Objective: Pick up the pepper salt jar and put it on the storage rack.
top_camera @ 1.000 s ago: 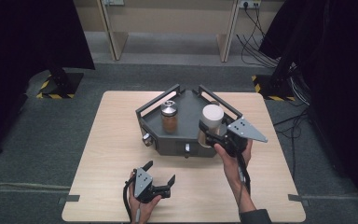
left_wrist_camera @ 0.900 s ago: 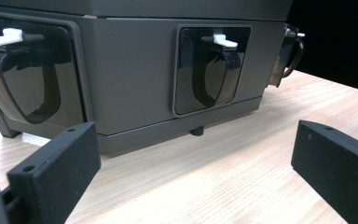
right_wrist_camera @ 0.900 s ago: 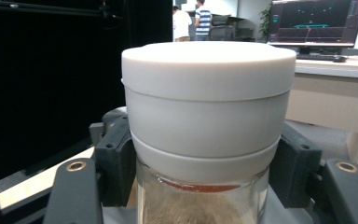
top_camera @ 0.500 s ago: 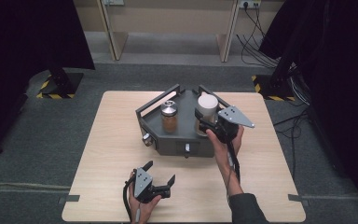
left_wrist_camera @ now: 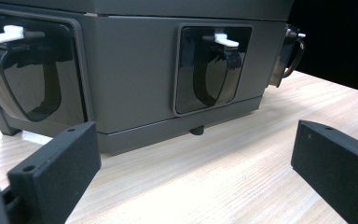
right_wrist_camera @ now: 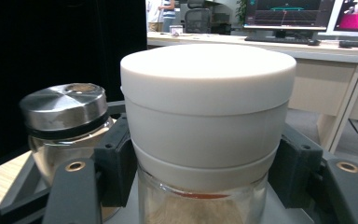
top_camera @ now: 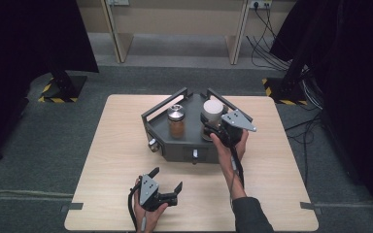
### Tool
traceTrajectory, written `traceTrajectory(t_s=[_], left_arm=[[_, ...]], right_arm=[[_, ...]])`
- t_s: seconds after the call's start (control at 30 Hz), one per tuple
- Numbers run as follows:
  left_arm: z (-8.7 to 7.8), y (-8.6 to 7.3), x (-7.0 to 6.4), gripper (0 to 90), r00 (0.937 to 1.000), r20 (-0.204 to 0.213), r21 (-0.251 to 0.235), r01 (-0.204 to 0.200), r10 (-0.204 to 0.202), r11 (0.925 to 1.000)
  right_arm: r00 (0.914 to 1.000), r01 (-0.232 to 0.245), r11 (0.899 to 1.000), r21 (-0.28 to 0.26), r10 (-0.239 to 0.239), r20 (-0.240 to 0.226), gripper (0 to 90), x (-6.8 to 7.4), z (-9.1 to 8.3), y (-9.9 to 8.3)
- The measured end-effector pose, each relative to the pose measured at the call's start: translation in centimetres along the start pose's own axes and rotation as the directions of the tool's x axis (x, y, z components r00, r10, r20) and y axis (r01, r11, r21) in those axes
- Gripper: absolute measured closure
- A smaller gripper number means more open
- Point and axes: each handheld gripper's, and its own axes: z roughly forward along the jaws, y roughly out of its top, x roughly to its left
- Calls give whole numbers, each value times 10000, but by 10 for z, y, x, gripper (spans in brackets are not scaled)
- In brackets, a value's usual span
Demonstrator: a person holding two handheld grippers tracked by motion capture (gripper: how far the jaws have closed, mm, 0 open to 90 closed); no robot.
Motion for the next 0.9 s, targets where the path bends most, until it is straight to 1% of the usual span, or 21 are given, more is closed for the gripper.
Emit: traceTrajectory(t_s=[0.13, 0.33, 0.53, 0.57, 0.6, 0.67, 0.7, 0.77, 0.83, 0.9], left_arm=[[0, 0, 0, 6, 10000, 6, 4, 1, -1, 10000], [0, 0, 0, 6, 10000, -2, 5, -6, 6, 10000], [0, 0, 0, 6, 10000, -17, 5, -13, 13, 10000], [0, 0, 0, 6, 10000, -17, 5, -10, 10, 10000], [0, 0, 0, 6, 10000, -19, 3, -11, 11, 10000], [0, 0, 0, 6, 10000, -17, -4, -11, 11, 10000], [0, 0, 0, 6, 10000, -13, 3, -15, 15, 10000], [0, 0, -1, 6, 10000, -18, 1, -23, 23, 10000], [0, 0, 0, 6, 10000, -16, 2, -23, 23, 10000], [0, 0, 0, 6, 10000, -16, 1, -27, 27, 10000]], right_arm=[[9999, 78, 10000, 34, -78, 113, 350, 1, 4, -2], [9998, -59, 10000, -52, 60, 175, 349, 2, 4, -6], [9995, 127, 9998, -145, -123, 291, 344, 4, 3, -10], [9994, 152, 9998, -161, -147, 322, 311, 5, 2, -10], [9993, 129, 9998, -137, -124, 345, 247, 5, 2, -10], [9993, 13, 10000, -23, -12, 368, 198, 6, 2, -8], [9993, -64, 10000, -21, 65, 363, 152, 6, 1, -8], [9989, -188, 9998, -73, 191, 417, 90, 6, -1, -7], [9985, -273, 9996, -57, 276, 463, 53, 6, -3, -7], [9984, -405, 9991, -155, 411, 387, 40, 3, -4, -9]])
